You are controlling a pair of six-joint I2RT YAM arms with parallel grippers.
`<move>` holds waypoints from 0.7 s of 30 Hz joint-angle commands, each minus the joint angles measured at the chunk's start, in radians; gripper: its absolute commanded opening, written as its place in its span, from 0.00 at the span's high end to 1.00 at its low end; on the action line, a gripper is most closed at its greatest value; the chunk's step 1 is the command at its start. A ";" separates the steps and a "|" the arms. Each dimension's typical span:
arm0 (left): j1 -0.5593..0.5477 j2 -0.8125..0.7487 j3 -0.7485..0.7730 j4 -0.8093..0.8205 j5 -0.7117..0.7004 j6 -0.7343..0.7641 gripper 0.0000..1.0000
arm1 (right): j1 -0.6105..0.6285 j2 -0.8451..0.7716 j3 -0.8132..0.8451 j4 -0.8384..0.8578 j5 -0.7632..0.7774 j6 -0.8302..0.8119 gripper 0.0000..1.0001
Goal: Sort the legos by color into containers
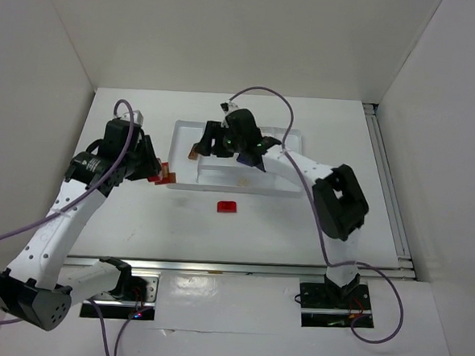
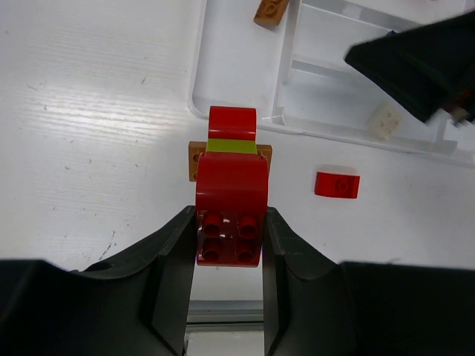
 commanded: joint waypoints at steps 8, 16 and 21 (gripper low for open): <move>0.018 0.108 0.104 0.109 0.171 0.152 1.00 | 0.009 -0.326 -0.375 0.299 -0.382 0.042 0.13; 0.018 0.139 0.123 0.118 0.207 0.152 1.00 | 0.056 -0.265 -0.337 0.260 -0.358 0.001 0.22; 0.018 0.139 0.123 0.118 0.207 0.152 1.00 | 0.056 -0.220 -0.312 0.270 -0.358 0.001 0.41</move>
